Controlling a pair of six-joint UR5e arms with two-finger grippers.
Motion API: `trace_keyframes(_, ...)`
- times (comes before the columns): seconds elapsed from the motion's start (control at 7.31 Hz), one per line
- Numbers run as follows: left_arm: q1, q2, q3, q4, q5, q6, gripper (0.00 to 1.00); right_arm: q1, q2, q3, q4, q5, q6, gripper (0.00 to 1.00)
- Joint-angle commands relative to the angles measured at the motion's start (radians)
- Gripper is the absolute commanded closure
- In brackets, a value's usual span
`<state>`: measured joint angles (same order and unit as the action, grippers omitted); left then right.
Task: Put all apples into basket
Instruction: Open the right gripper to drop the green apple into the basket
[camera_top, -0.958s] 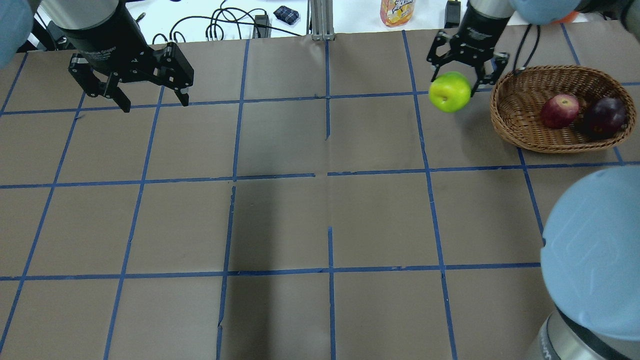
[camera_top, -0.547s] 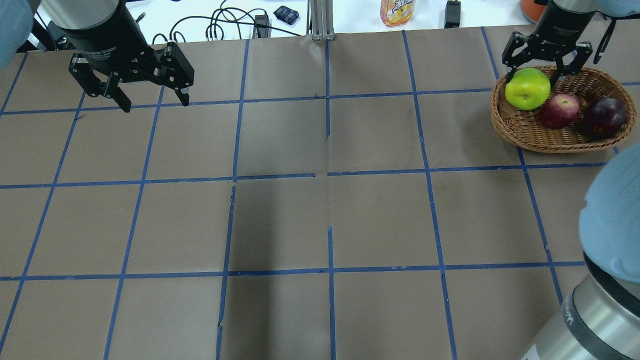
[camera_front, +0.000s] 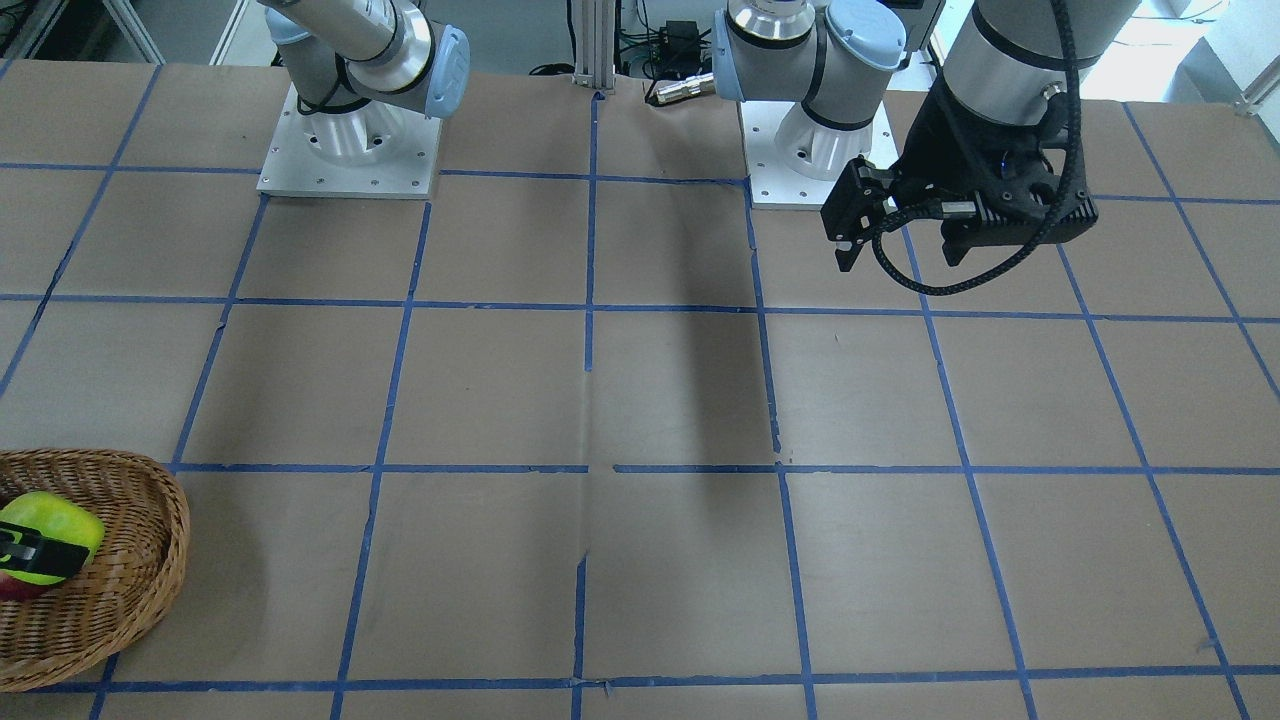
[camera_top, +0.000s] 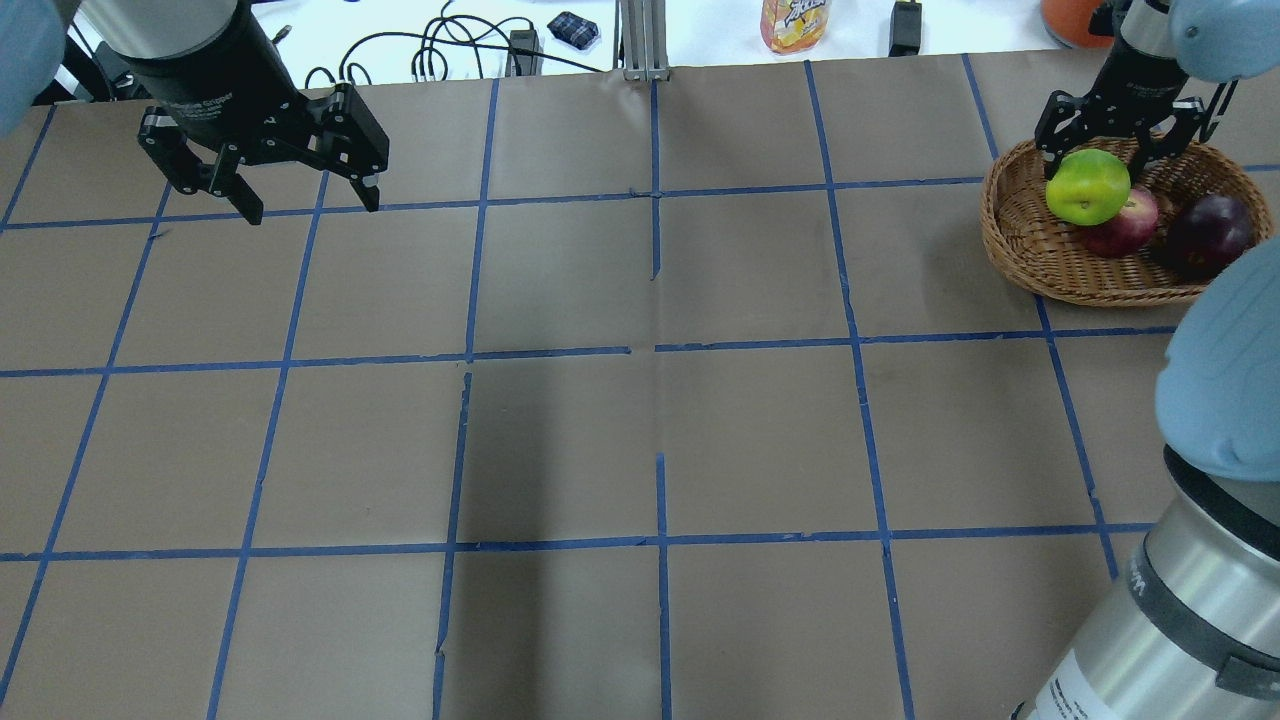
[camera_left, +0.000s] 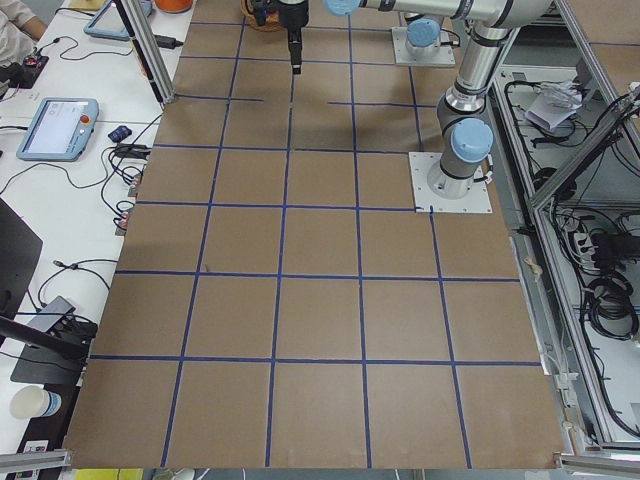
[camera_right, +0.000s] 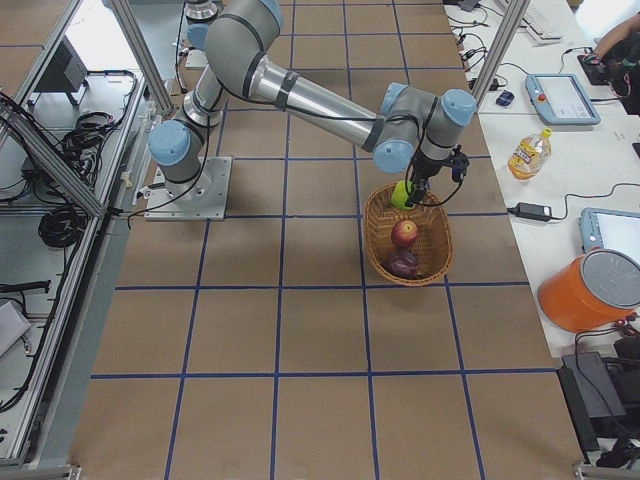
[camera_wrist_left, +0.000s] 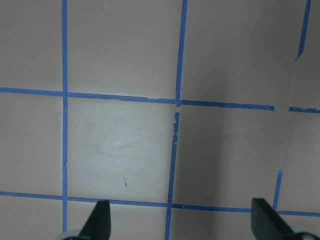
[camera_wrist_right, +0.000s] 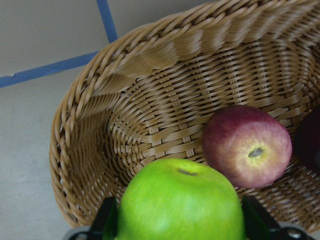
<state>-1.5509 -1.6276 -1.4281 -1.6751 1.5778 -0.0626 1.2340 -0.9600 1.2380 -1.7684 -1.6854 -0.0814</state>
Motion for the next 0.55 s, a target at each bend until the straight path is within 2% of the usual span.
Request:
trace_keyframes(0.0,0.0,0.0,0.0,0.0,-0.001,0.0,0.0,-0.001,0.012,0.001,0.0,0.0,0.014,0.0)
trace_keyframes(0.27,0.002,-0.001,0.0,0.0,0.001,0.001,0.0,0.001,-0.046,-0.024,0.125,0.0,0.014,0.0)
trace_keyframes(0.41,0.002,-0.001,0.0,0.0,0.001,0.001,0.0,0.001,-0.113,-0.023,0.183,0.0,0.014,0.0)
